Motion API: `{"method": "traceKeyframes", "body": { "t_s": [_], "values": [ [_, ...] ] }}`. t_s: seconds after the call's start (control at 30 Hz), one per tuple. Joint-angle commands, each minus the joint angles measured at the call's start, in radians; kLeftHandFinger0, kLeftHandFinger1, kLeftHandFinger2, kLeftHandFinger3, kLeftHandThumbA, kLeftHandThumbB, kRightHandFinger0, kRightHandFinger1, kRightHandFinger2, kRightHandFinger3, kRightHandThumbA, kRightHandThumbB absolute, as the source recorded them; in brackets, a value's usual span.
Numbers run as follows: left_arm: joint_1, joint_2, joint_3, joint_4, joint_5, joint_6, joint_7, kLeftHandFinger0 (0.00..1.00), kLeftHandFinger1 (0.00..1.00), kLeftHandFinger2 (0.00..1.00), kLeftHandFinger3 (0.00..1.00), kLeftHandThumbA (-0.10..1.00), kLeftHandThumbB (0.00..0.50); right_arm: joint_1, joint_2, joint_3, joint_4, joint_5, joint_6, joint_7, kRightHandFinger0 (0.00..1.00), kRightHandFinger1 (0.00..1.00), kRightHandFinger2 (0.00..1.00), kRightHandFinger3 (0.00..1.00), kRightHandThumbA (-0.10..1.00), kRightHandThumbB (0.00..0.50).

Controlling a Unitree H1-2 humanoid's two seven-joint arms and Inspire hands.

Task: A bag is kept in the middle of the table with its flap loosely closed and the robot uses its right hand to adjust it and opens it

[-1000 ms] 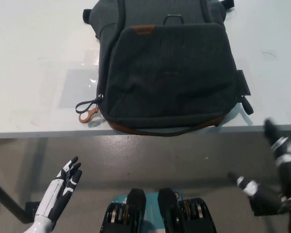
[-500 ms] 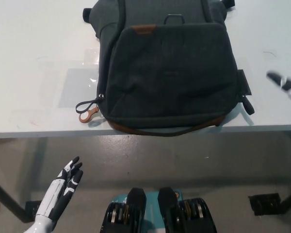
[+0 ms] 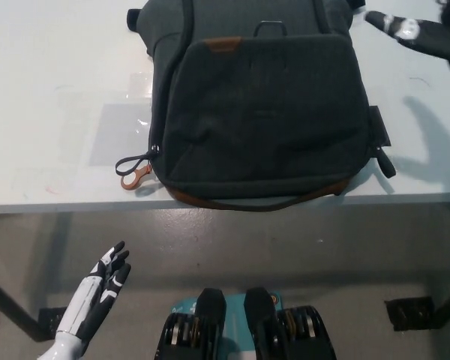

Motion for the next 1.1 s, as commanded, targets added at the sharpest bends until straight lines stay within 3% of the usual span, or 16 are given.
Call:
{"method": "traceKeyframes", "body": {
  "t_s": [0.0,0.23,0.33,0.43,0.53,0.7,0.73,0.8,0.87,0.9,0.93,0.97,1.0,1.03,1.07],
  "values": [
    [-0.014,0.018,0.000,-0.021,0.011,-0.034,-0.010,1.00,1.00,1.00,1.00,0.92,0.000,-0.097,-0.002,0.011,0.048,0.052,0.071,0.061,1.00,1.00,1.00,1.00,1.00,0.336],
    [-0.015,0.019,0.000,-0.017,0.007,-0.048,-0.015,1.00,1.00,1.00,1.00,0.91,0.000,-0.150,0.006,0.036,0.223,0.068,0.086,0.145,1.00,1.00,1.00,1.00,1.00,0.367],
    [-0.020,0.019,0.000,-0.016,0.006,-0.047,-0.017,1.00,1.00,1.00,1.00,0.90,0.000,-0.147,0.004,0.057,0.252,0.069,0.091,0.183,1.00,1.00,1.00,1.00,1.00,0.416],
    [-0.016,0.022,0.000,-0.021,0.006,-0.044,-0.019,1.00,1.00,1.00,1.00,0.90,0.000,-0.136,0.007,0.079,0.275,0.064,0.079,0.213,1.00,1.00,1.00,1.00,1.00,0.412],
    [-0.016,0.021,-0.001,-0.016,0.004,-0.047,-0.021,1.00,1.00,1.00,1.00,0.90,0.000,-0.118,0.006,0.090,0.288,0.065,0.085,0.236,1.00,1.00,1.00,1.00,1.00,0.360],
    [-0.018,0.023,0.000,-0.022,-0.003,-0.042,-0.032,1.00,1.00,1.00,1.00,0.89,0.000,-0.099,-0.003,0.121,0.330,0.054,0.085,0.288,1.00,1.00,1.00,1.00,1.00,0.377],
    [-0.023,0.024,-0.001,-0.021,0.000,-0.043,-0.034,1.00,1.00,1.00,1.00,0.89,0.000,-0.096,-0.014,0.140,0.345,0.044,0.079,0.318,1.00,1.00,1.00,1.00,1.00,0.411],
    [-0.023,0.024,-0.001,-0.021,-0.002,-0.043,-0.036,1.00,1.00,1.00,1.00,0.89,0.001,-0.092,-0.018,0.151,0.356,0.048,0.085,0.340,1.00,1.00,1.00,1.00,1.00,0.425],
    [-0.030,0.025,-0.001,-0.021,0.000,-0.038,-0.036,1.00,1.00,1.00,1.00,0.88,0.005,-0.088,-0.032,0.175,0.365,0.047,0.097,0.377,1.00,1.00,1.00,1.00,1.00,0.415],
    [-0.031,0.025,-0.001,-0.020,-0.002,-0.039,-0.037,1.00,1.00,1.00,1.00,0.88,0.003,-0.090,-0.047,0.201,0.369,0.033,0.089,0.406,1.00,1.00,1.00,1.00,0.97,0.431],
    [-0.033,0.027,-0.002,-0.019,-0.004,-0.042,-0.039,1.00,1.00,1.00,1.00,0.88,0.001,-0.096,-0.059,0.222,0.380,0.028,0.108,0.429,1.00,1.00,1.00,1.00,0.84,0.444],
    [-0.034,0.028,-0.003,-0.019,-0.001,-0.042,-0.039,1.00,1.00,1.00,1.00,0.88,0.000,-0.099,-0.056,0.223,0.392,0.024,0.107,0.419,0.75,0.71,0.70,0.81,0.53,0.373],
    [-0.037,0.031,-0.003,-0.020,0.002,-0.041,-0.039,1.00,1.00,1.00,1.00,0.88,0.000,-0.104,-0.051,0.232,0.402,-0.006,0.105,0.379,0.34,0.41,0.48,0.44,0.33,0.342],
    [-0.041,0.032,-0.003,-0.019,0.001,-0.043,-0.040,1.00,1.00,1.00,1.00,0.88,0.000,-0.105,-0.056,0.268,0.380,-0.084,0.079,0.317,0.03,0.18,0.37,0.36,0.04,0.340],
    [-0.043,0.033,-0.003,-0.017,0.001,-0.046,-0.041,1.00,1.00,1.00,1.00,0.88,0.000,-0.104,-0.061,0.293,0.367,-0.138,0.045,0.282,0.01,0.20,0.41,0.40,-0.05,0.306]
  ]
}}
